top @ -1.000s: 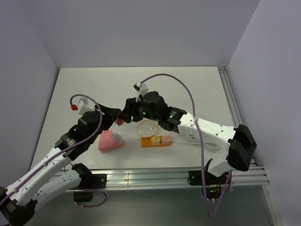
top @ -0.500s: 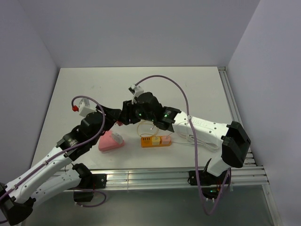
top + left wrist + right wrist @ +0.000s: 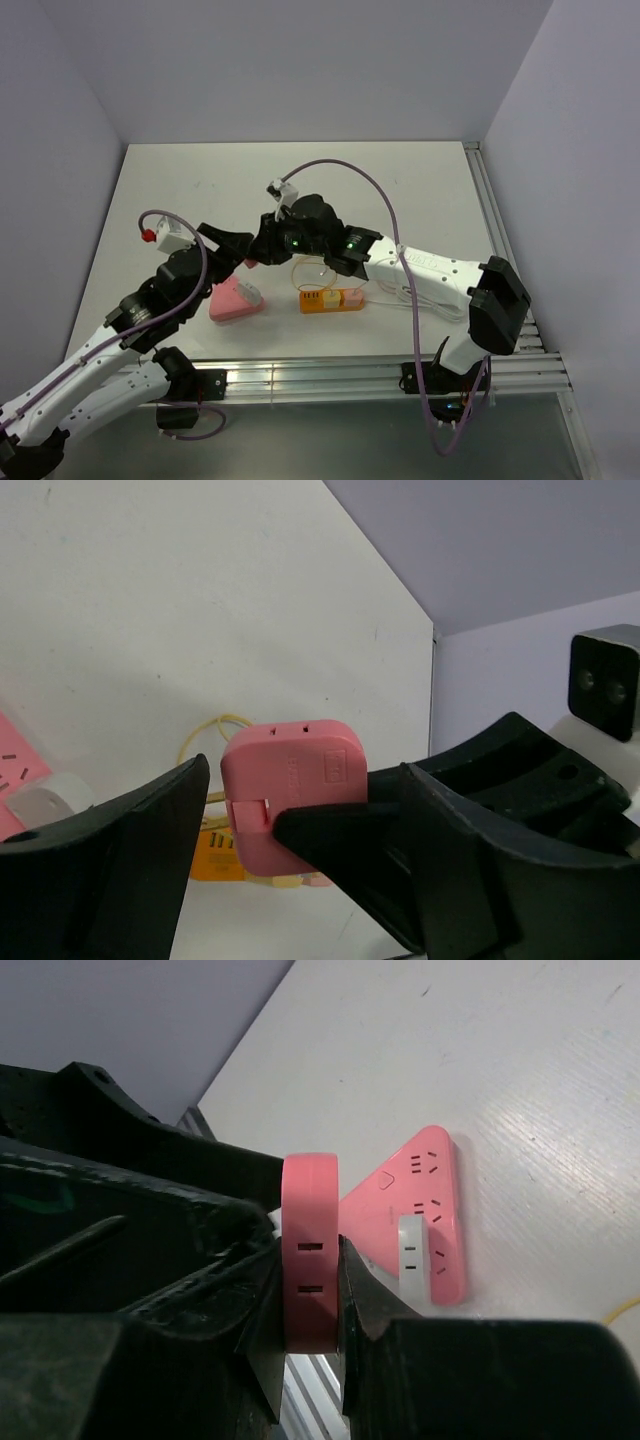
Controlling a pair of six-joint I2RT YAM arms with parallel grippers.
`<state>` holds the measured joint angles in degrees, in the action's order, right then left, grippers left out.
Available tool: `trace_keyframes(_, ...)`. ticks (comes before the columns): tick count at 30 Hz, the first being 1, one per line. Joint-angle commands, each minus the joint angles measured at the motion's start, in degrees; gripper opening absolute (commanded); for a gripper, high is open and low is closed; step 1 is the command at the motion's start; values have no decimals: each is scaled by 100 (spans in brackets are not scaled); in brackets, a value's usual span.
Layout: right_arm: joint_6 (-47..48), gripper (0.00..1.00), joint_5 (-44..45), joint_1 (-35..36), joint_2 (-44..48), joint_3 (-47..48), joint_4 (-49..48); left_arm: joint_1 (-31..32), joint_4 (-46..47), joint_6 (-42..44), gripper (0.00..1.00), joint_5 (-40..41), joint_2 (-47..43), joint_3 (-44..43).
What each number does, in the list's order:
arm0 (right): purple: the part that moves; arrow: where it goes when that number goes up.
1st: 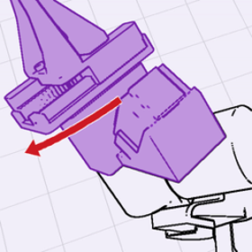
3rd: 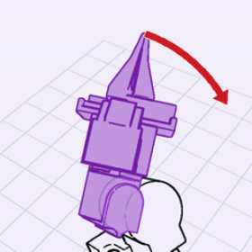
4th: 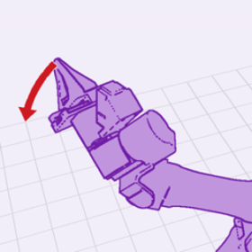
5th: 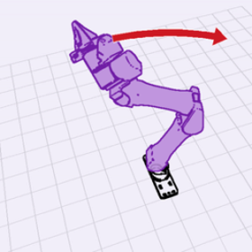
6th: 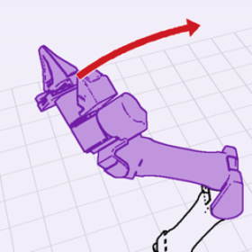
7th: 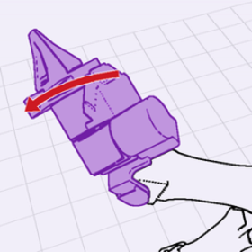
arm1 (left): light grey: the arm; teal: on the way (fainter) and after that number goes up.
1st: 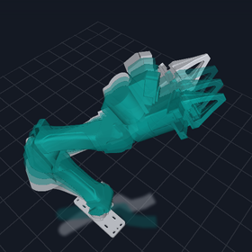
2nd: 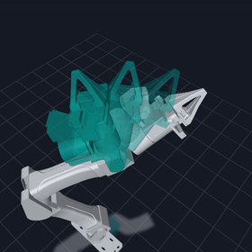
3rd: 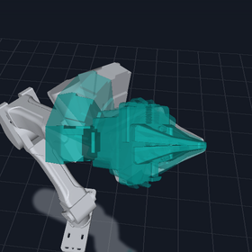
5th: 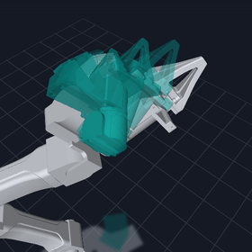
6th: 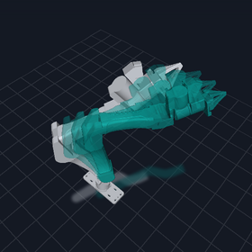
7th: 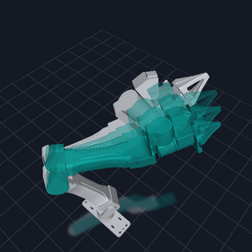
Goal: Insert the plug
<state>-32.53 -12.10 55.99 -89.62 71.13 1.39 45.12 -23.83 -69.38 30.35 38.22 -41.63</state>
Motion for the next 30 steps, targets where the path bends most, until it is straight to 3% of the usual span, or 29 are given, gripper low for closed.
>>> trace_keyframes(1,28,0,-300,-96,374,-291,-648,102,-270,240,80,103,-262,-144)
trace_keyframes(6,290,0,-1267,-263,683,-662,-807,102,-113,855,72,-64,-885,-4)
trace_keyframes(11,625,0,-2146,-483,1113,-820,-614,102,686,1908,62,-1091,-1596,453)
trace_keyframes(20,345,0,-3501,-817,1544,-970,-1044,102,2171,2289,49,-2979,-1942,1069)
trace_keyframes(25,274,0,-3712,-817,1483,-1013,-1175,102,2568,2315,44,-3351,-1809,1069)
trace_keyframes(29,239,0,-3870,-817,1518,-1049,-1299,111,2620,2333,24,-3377,-1835,1078)
trace_keyframes(30,247,0,-3888,-817,1518,-1040,-1299,102,2630,2342,14,-3386,-1835,1069)
